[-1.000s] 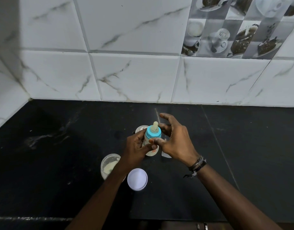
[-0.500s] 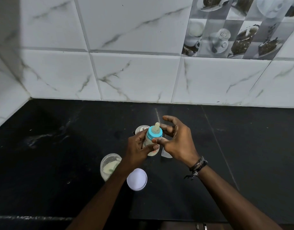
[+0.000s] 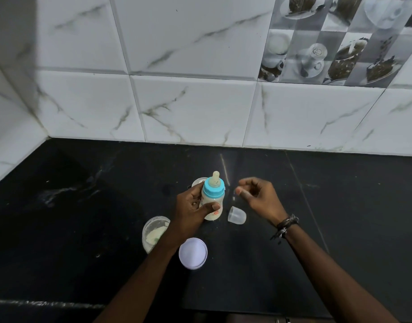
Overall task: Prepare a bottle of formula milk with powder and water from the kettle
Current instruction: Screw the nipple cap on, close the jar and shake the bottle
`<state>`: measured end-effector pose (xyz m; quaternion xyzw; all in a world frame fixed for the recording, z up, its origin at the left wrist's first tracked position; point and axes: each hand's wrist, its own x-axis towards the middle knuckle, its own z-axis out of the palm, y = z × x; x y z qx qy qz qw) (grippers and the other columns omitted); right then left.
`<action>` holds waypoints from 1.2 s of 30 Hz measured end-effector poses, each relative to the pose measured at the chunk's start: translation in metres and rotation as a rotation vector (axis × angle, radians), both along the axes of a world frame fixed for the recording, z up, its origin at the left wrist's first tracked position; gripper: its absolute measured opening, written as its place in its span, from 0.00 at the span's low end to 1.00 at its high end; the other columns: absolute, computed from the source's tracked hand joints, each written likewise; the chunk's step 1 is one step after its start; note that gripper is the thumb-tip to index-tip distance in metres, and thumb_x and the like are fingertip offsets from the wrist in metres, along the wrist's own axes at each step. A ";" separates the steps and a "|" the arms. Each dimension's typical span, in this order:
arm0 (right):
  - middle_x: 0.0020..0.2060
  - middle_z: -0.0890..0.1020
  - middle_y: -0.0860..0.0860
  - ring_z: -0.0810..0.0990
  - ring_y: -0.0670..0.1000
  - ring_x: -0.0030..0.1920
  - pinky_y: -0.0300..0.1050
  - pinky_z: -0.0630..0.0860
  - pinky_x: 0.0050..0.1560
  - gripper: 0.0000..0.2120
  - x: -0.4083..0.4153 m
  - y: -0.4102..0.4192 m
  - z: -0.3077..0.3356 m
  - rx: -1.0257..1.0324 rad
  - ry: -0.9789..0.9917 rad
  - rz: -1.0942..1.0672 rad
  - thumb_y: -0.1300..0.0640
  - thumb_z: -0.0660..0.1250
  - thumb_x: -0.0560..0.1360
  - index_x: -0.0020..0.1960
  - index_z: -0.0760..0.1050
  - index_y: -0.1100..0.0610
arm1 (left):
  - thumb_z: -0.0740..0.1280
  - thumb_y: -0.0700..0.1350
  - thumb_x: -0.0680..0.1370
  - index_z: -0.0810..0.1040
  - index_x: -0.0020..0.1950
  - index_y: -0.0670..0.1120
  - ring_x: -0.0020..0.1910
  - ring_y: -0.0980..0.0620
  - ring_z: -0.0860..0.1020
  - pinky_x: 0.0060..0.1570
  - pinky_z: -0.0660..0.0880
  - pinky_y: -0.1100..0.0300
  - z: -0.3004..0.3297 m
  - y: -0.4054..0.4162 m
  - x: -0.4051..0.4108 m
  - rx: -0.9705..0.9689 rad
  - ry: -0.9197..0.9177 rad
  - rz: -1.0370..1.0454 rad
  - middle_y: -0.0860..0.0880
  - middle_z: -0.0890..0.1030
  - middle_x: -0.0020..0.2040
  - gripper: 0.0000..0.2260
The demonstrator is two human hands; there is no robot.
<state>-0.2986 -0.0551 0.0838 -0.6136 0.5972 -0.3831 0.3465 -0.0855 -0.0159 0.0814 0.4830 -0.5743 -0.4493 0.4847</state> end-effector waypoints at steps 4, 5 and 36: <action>0.56 0.81 0.52 0.81 0.54 0.57 0.46 0.78 0.58 0.25 -0.006 -0.006 -0.036 0.198 0.410 0.156 0.54 0.79 0.68 0.62 0.75 0.57 | 0.75 0.49 0.65 0.73 0.61 0.57 0.59 0.59 0.79 0.61 0.76 0.59 0.002 0.001 -0.001 0.010 -0.003 -0.005 0.59 0.79 0.59 0.25; 0.60 0.79 0.52 0.79 0.54 0.60 0.45 0.76 0.60 0.30 -0.006 -0.006 -0.042 0.240 0.473 0.179 0.55 0.79 0.67 0.66 0.72 0.57 | 0.75 0.48 0.65 0.73 0.60 0.58 0.57 0.63 0.79 0.59 0.76 0.63 0.003 0.002 -0.002 0.014 -0.003 -0.003 0.59 0.79 0.59 0.25; 0.47 0.81 0.51 0.80 0.49 0.42 0.53 0.81 0.45 0.21 -0.018 0.009 0.098 -0.181 0.034 0.347 0.61 0.78 0.69 0.58 0.75 0.55 | 0.75 0.40 0.70 0.73 0.68 0.44 0.61 0.57 0.76 0.56 0.73 0.71 -0.001 0.001 -0.005 0.063 -0.066 0.017 0.57 0.77 0.61 0.26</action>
